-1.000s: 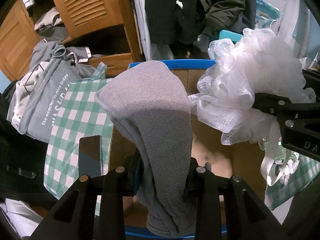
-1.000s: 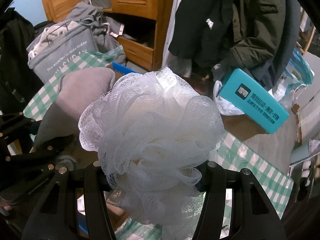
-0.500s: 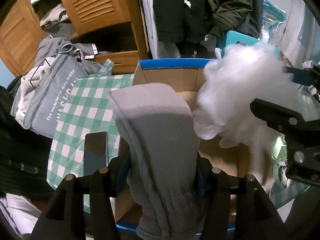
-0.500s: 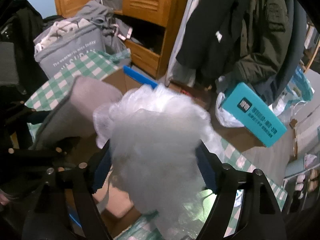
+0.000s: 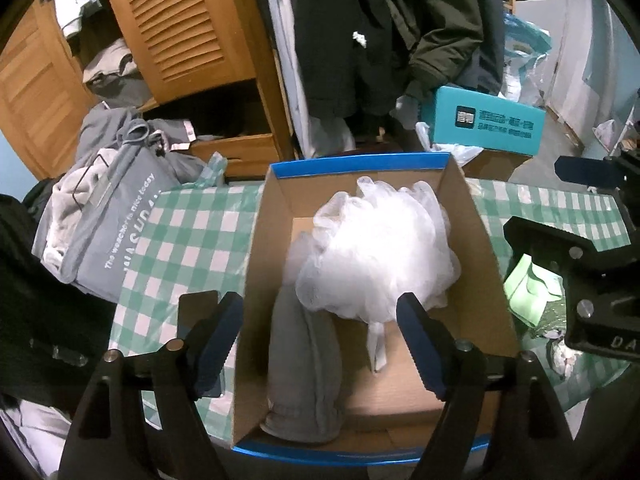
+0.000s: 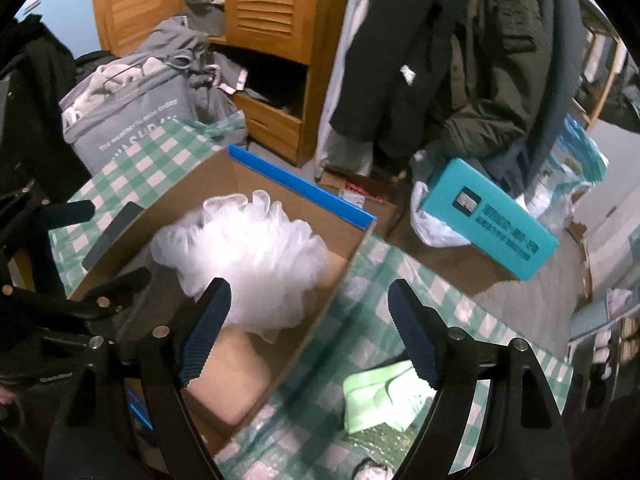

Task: Organize soft objects
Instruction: 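Open both tools to drop the towel and bath puff into the box, then move the left tool to the light green cloth while the right tool moves to the white plastic bags, then grasp the light green cloth with the left tool while the right tool grasps the white plastic bags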

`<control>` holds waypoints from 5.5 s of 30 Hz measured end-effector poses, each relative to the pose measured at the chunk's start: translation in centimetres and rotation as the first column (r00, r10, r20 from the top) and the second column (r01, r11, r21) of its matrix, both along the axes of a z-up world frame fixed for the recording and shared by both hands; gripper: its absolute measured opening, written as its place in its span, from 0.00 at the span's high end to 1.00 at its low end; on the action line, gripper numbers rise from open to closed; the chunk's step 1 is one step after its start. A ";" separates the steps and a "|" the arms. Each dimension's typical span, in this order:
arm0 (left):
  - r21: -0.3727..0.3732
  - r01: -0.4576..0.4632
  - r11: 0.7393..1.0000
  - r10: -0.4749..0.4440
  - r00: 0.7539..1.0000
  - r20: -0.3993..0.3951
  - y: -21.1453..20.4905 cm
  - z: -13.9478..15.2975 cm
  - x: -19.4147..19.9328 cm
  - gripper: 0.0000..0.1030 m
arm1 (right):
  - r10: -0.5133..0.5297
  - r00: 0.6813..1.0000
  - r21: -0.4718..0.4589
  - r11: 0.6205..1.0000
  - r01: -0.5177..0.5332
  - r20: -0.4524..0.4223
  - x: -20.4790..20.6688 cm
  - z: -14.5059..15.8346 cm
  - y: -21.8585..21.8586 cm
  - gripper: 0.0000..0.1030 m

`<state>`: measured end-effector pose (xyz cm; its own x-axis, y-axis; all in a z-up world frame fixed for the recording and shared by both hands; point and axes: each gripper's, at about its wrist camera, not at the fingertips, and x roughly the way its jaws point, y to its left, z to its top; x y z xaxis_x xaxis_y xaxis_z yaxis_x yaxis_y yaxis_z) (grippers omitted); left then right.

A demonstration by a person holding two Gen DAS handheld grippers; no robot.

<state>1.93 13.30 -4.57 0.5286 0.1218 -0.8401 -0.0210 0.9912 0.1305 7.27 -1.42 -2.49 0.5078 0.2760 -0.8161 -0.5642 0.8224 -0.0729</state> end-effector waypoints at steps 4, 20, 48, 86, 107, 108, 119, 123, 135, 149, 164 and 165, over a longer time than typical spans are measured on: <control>0.012 0.025 1.000 -0.025 1.000 -0.005 -1.1 -0.2 -0.1 0.22 | -0.040 0.999 0.012 0.999 0.040 -0.019 0.0 0.1 -1.9 0.22; -0.029 0.146 0.989 -0.147 0.989 -0.033 -7.2 -0.7 0.5 0.22 | -0.167 0.985 0.008 0.986 0.168 -0.043 -0.2 -0.5 -9.5 0.22; -0.014 0.347 0.938 -0.345 0.924 -0.166 -19.8 -5.3 1.0 0.22 | -0.353 0.921 -0.022 0.935 0.354 -0.163 -3.1 -5.7 -21.9 0.22; -0.141 0.288 0.947 -0.320 0.876 -0.361 -23.7 -13.9 3.6 0.21 | -0.418 0.803 -0.143 0.907 0.396 -0.424 -3.8 -17.3 -25.5 0.22; -0.247 0.261 0.933 -0.343 0.853 -0.393 -25.7 -15.9 5.6 0.20 | -0.532 0.769 -0.199 0.846 0.494 -0.354 -1.0 -18.0 -33.1 0.22; -0.251 0.261 0.932 -0.344 0.853 -0.392 -25.8 -15.9 5.8 0.20 | -0.536 0.767 -0.198 0.844 0.498 -0.353 -0.9 -18.0 -33.3 0.22; -0.196 0.275 0.941 -0.330 0.872 -0.363 -25.4 -13.4 6.1 0.20 | -0.575 0.729 -0.155 0.813 0.562 -0.371 0.4 -17.3 -35.4 0.22; -0.207 0.247 0.946 -0.307 0.887 -0.344 -24.0 -12.3 6.2 0.20 | -0.580 0.724 -0.112 0.803 0.586 -0.373 0.5 -16.3 -34.6 0.21; -0.294 0.170 0.941 -0.280 0.878 -0.389 -21.6 -13.9 7.1 0.20 | -0.596 0.701 -0.139 0.792 0.595 -0.392 0.6 -17.8 -32.0 0.21; -0.262 0.203 0.943 -0.296 0.870 -0.394 -23.2 -16.1 8.3 0.18 | -0.600 0.709 -0.203 0.797 0.569 -0.371 1.2 -19.9 -31.4 0.21; -0.287 0.234 0.929 -0.328 0.879 -0.346 -22.5 -13.9 6.2 0.93 | -0.560 0.750 -0.199 0.828 0.525 -0.353 0.4 -19.3 -29.3 0.45; -0.287 0.238 0.928 -0.331 0.881 -0.339 -22.4 -13.5 6.0 0.93 | -0.558 0.751 -0.196 0.829 0.524 -0.352 0.5 -19.2 -29.0 0.45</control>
